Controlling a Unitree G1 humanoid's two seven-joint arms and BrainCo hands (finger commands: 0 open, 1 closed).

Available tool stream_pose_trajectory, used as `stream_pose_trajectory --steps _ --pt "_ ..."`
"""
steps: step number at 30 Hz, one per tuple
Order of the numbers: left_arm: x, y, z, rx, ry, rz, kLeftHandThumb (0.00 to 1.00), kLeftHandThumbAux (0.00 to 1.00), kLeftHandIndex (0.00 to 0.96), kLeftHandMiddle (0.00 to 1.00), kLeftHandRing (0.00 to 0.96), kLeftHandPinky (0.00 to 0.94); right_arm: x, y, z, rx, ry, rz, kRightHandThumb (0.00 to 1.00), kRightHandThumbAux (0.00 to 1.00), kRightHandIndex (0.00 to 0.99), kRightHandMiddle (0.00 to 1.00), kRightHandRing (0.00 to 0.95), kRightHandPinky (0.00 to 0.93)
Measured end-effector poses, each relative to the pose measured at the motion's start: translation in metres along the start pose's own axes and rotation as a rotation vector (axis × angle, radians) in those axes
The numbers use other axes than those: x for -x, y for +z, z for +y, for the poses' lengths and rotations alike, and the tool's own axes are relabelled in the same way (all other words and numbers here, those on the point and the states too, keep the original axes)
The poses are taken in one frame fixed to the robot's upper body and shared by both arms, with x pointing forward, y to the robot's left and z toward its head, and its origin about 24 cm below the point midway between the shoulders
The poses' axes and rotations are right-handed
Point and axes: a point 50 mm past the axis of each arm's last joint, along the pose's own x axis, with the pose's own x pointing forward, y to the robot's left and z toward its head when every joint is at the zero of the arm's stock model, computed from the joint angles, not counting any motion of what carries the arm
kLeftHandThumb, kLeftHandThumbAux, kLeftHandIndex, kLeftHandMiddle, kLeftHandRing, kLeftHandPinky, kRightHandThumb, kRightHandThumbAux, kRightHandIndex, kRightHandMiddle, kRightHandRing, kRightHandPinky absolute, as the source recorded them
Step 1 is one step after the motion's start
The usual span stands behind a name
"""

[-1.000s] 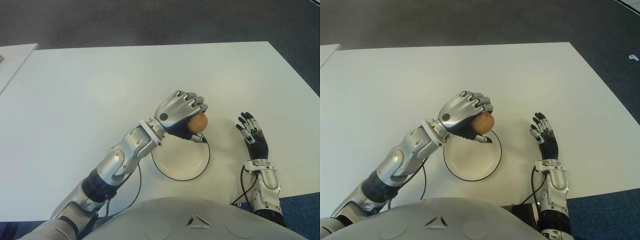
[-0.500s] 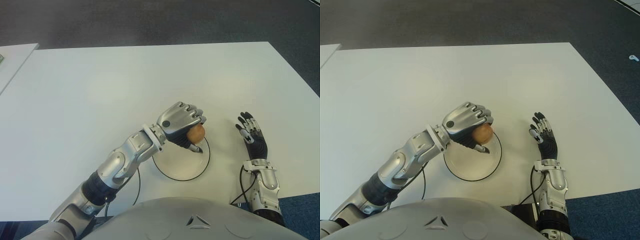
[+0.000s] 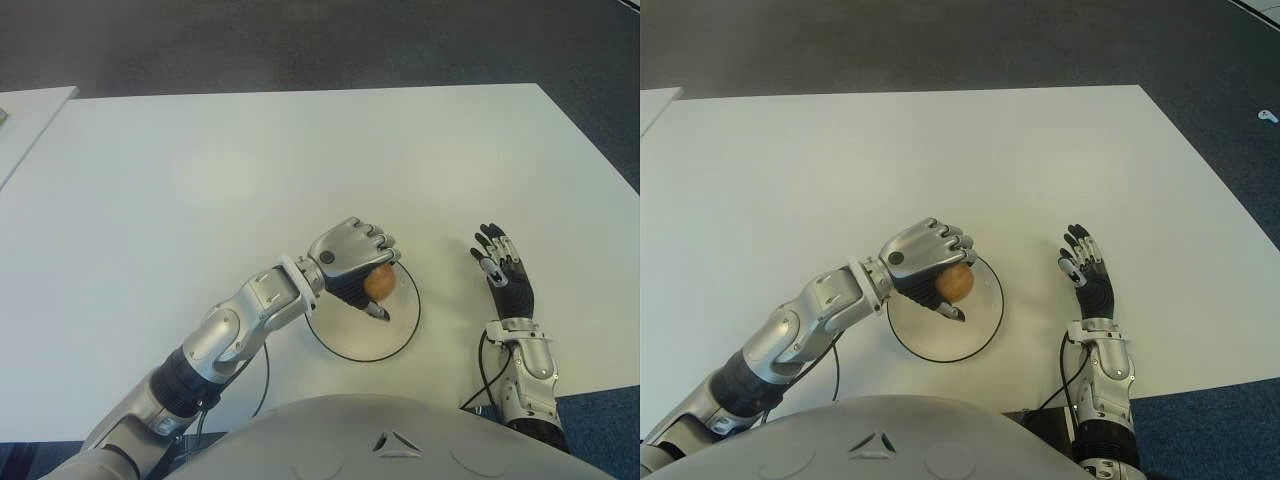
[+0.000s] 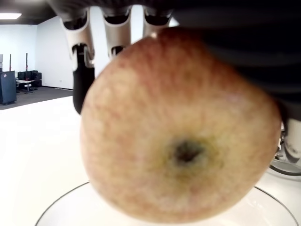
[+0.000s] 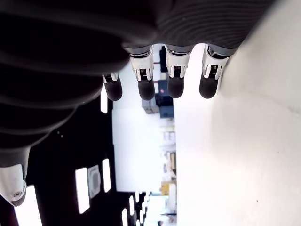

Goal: Put the apples into the plate.

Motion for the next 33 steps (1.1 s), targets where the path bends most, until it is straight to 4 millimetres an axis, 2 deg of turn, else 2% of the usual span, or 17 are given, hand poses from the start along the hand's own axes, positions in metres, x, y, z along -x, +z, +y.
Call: stream_pose_trajectory --steps 20,25,33 --pt "0.004 -0.002 -0.013 -0.010 -0.059 0.006 0.750 0.692 0.445 0.825 0.834 0.815 0.000 0.000 0.000 -0.002 0.001 -0.007 0.087 0.513 0.063 0.068 0.026 0.017" --pt "0.004 -0.004 -0.021 0.007 -0.084 0.007 0.749 0.693 0.444 0.827 0.837 0.822 0.000 0.000 0.001 -0.003 0.007 -0.008 0.089 0.512 0.062 0.069 0.026 0.016" --pt "0.001 -0.012 -0.045 0.031 -0.107 0.029 0.749 0.694 0.444 0.834 0.842 0.827 0.000 0.000 0.001 -0.006 0.010 -0.011 0.095 0.509 0.070 0.076 0.030 0.010"
